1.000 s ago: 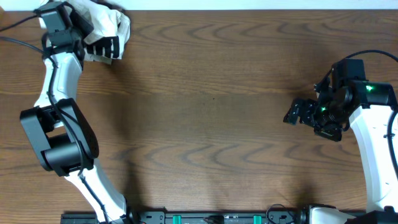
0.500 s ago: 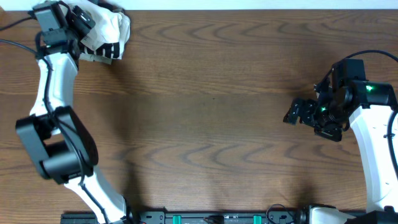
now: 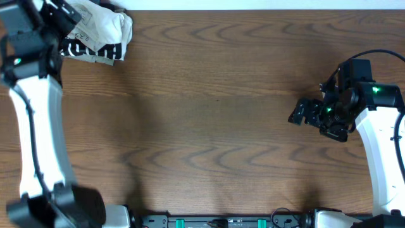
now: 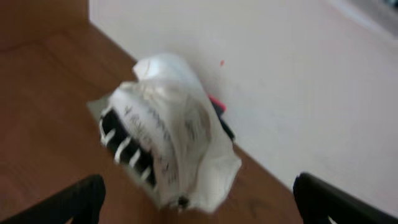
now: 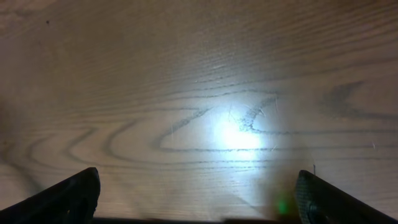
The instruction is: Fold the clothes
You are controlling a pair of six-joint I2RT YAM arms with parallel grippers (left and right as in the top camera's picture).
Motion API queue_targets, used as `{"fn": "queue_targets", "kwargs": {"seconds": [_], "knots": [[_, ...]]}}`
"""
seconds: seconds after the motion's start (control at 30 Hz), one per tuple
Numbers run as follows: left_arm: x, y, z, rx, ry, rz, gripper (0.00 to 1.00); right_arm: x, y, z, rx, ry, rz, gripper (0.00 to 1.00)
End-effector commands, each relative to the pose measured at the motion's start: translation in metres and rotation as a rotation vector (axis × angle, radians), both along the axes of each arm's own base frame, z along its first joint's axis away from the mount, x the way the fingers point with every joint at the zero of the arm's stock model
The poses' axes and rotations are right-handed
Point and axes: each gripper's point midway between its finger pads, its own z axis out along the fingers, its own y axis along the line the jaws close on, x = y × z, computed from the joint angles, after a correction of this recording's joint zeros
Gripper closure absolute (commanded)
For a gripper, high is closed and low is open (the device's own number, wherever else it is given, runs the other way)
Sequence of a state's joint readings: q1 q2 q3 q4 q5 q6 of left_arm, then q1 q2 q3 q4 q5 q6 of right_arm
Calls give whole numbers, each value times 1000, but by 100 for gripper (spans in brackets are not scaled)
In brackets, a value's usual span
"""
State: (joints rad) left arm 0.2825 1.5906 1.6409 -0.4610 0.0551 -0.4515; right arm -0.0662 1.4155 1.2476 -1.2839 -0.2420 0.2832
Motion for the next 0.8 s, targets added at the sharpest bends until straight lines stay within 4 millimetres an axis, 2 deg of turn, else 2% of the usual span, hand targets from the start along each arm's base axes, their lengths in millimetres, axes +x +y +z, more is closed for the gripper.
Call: {"fn": "queue_targets", "kwargs": {"seconds": [0.0,0.1,0.2,0.33,0.4,0.5,0.57,0.63,0.77], "knots": [[-36,-22,57,0,-95,-62,2,-1,3,3,0,-21,16,3],[-71,-52,91,-28,-159,-167,2,0,3,9,-2,-52,16,4],[-113,-81,126,-34,-243,-259,2,-1,3,23,-7,-119,16,4],[-169,-120,164,-28,-359,-392,2,-10,3,54,-16,-251,16,7],[-195,-142,174,-21,-410,-480,2,-18,3,70,-21,-324,16,8],[-230,-163,178,1,-451,-562,2,-34,3,96,-34,-444,14,8],[-249,-169,171,5,-458,-564,2,-46,3,113,-46,-531,12,7],[-264,-173,160,7,-461,-565,2,-60,4,130,-51,-619,11,6],[-287,-182,127,-2,-448,-576,2,-87,6,149,-58,-732,10,5]]}}
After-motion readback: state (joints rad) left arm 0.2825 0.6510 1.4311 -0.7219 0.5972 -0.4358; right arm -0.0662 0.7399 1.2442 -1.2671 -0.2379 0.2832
